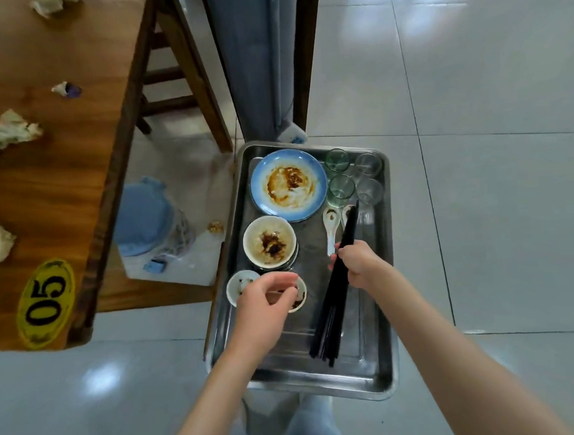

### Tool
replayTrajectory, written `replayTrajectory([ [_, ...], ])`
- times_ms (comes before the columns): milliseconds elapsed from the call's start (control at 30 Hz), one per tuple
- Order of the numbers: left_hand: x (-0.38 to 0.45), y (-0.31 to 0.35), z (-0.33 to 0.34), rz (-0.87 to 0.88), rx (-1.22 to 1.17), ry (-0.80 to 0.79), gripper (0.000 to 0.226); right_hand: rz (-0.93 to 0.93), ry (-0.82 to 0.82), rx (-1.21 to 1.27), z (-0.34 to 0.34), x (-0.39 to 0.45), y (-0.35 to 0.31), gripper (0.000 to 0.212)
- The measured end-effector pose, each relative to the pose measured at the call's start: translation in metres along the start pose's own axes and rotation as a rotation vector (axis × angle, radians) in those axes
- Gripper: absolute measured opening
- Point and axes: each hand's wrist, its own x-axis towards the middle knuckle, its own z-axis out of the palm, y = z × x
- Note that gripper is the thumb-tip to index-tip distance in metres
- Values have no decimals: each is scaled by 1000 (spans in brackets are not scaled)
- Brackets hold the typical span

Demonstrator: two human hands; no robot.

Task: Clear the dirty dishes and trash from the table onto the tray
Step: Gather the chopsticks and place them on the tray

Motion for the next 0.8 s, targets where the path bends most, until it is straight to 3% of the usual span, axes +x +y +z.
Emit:
replayTrajectory([
  [400,8,-16,0,-61,-94,33,21,61,-65,-165,33,32,37,17],
  [600,10,-15,-5,-78,-92,41,20,79,-16,-239,34,32,43,48],
  [800,9,-17,-11,-77,-111,39,19,90,64,-225,31,33,45,56],
])
